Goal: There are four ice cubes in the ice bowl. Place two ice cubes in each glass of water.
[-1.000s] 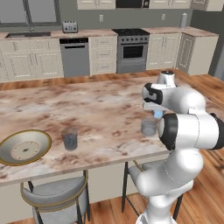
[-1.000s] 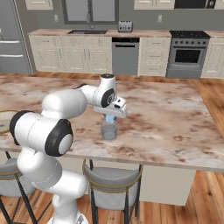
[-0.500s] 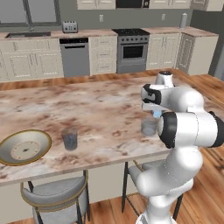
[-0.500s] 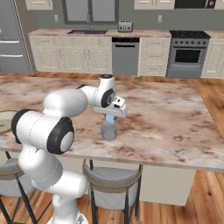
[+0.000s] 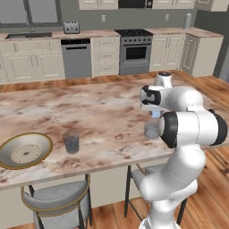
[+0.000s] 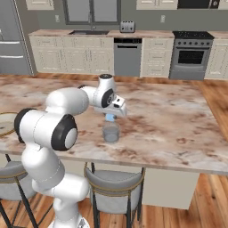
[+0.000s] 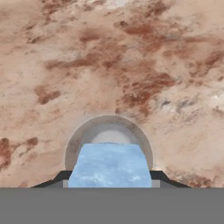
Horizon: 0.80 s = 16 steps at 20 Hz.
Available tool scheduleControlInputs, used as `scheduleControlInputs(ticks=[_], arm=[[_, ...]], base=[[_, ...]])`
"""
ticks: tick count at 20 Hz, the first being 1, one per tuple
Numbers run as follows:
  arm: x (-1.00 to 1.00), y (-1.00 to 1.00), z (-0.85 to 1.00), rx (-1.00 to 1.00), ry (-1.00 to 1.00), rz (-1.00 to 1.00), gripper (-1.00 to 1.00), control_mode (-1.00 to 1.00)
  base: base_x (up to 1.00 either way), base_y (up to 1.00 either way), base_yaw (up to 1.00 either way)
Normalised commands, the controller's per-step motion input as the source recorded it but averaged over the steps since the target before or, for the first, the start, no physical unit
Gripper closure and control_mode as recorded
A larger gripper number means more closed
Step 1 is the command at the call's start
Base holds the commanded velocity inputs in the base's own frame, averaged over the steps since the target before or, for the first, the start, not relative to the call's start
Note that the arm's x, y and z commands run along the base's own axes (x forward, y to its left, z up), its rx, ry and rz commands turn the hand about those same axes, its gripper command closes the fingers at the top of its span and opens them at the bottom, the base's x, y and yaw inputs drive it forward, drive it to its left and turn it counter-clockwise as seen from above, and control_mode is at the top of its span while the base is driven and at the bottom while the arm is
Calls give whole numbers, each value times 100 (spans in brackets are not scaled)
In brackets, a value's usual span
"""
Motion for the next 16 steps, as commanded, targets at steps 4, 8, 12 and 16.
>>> scheduleControlInputs(ticks=[4, 8, 12, 16], arm=[[1, 3, -5, 0, -6, 0, 100, -100], [-3, -9, -17, 0, -4, 0, 100, -100], [-4, -1, -31, 0, -2, 0, 100, -100], [0, 0, -14, 0, -3, 0, 100, -100]], base=[[0, 0, 0], [0, 0, 0], [0, 0, 0], [0, 0, 0]])
